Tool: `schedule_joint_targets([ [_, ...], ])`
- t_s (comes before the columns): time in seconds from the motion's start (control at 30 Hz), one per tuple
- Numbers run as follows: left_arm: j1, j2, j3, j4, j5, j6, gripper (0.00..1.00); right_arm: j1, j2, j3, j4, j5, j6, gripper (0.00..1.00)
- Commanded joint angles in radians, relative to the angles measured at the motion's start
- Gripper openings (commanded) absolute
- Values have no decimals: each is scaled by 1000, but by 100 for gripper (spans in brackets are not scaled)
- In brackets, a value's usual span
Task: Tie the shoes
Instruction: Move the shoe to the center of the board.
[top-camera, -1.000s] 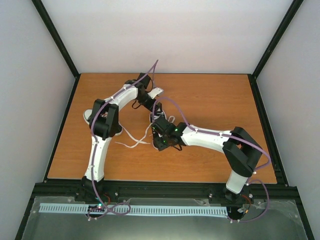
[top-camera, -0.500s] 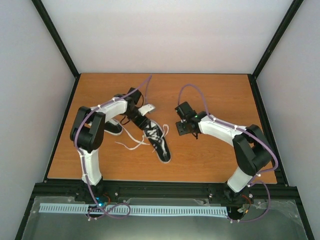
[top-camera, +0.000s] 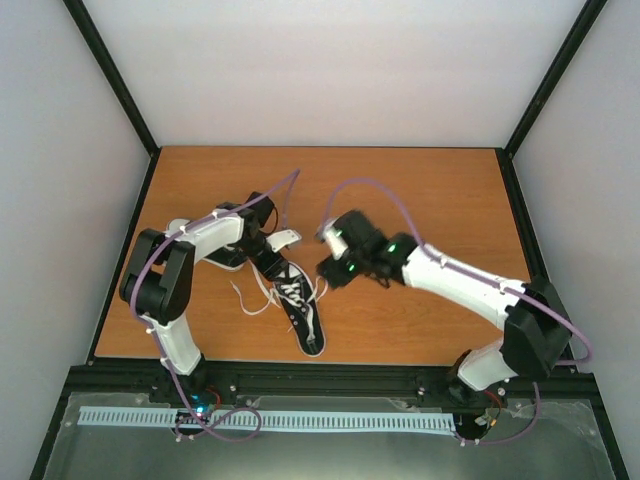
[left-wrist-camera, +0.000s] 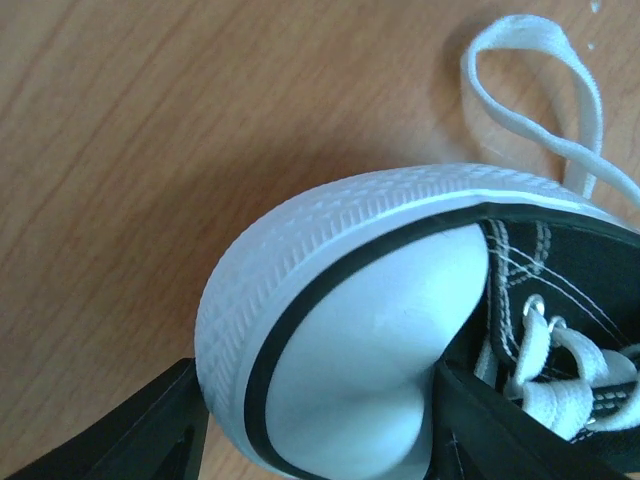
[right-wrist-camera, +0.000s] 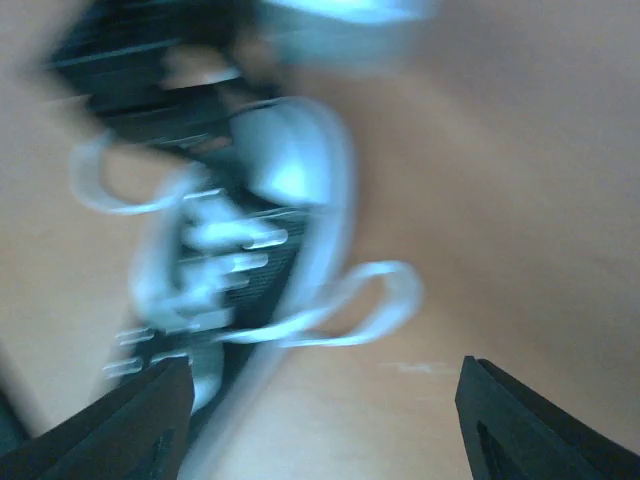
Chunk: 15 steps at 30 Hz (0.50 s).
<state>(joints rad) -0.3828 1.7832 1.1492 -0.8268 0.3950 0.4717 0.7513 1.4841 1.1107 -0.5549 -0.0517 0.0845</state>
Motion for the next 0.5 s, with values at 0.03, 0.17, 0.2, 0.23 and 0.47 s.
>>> schedule_joint_targets([
  [0.03,-4,36,76,8,4,-24,56,300,-5,-39,-81,-26,79,81],
  [0.17,-4,29,60,10,23,-23,54,431,73,-39,-114,55,152,90],
  [0.2,-4,23,56,11,25,-22,54,456,101,-37,-120,64,158,91],
  [0.23,-4,17,52,15,24,-23,53,479,135,-34,-130,82,163,91],
  [0.47,-4,-22,6,37,13,-29,49,533,208,-28,-215,223,218,47],
])
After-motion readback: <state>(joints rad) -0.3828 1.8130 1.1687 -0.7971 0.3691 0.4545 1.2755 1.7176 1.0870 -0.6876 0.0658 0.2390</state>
